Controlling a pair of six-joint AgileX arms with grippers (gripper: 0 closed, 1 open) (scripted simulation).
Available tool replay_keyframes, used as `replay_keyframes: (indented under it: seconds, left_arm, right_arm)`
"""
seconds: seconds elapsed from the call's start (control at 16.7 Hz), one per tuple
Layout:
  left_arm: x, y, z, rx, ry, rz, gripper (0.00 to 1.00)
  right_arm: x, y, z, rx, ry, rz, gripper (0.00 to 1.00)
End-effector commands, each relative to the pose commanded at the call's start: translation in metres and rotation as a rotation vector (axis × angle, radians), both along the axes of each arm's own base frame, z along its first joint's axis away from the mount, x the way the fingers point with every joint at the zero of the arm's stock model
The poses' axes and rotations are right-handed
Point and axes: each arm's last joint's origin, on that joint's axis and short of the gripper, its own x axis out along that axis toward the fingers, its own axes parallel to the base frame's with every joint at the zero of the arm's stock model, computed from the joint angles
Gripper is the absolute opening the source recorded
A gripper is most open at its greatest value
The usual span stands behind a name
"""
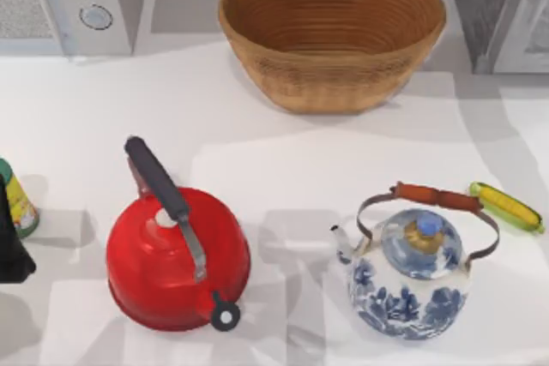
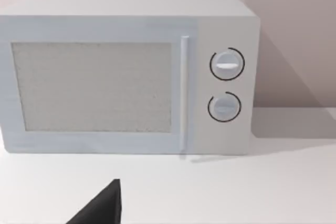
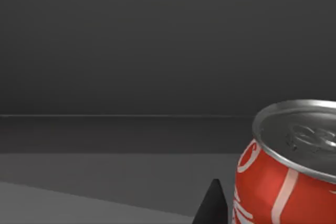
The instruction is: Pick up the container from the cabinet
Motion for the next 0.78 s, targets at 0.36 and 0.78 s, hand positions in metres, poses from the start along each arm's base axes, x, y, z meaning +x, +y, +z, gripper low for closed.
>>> replay_keyframes:
  seconds: [0.36, 0.78]
  left_arm:
    - [0.000, 0.000, 0.000, 0.000, 0.000, 0.000, 1.00]
    - [0.000, 0.000, 0.000, 0.000, 0.000, 0.000, 1.00]
  right_arm:
    - [-0.097, -0.010, 0.023, 0.000, -0.005, 0.001, 0.00]
    - [-0.100, -0.012, 0.019, 0.003, -0.008, 0.003, 0.00]
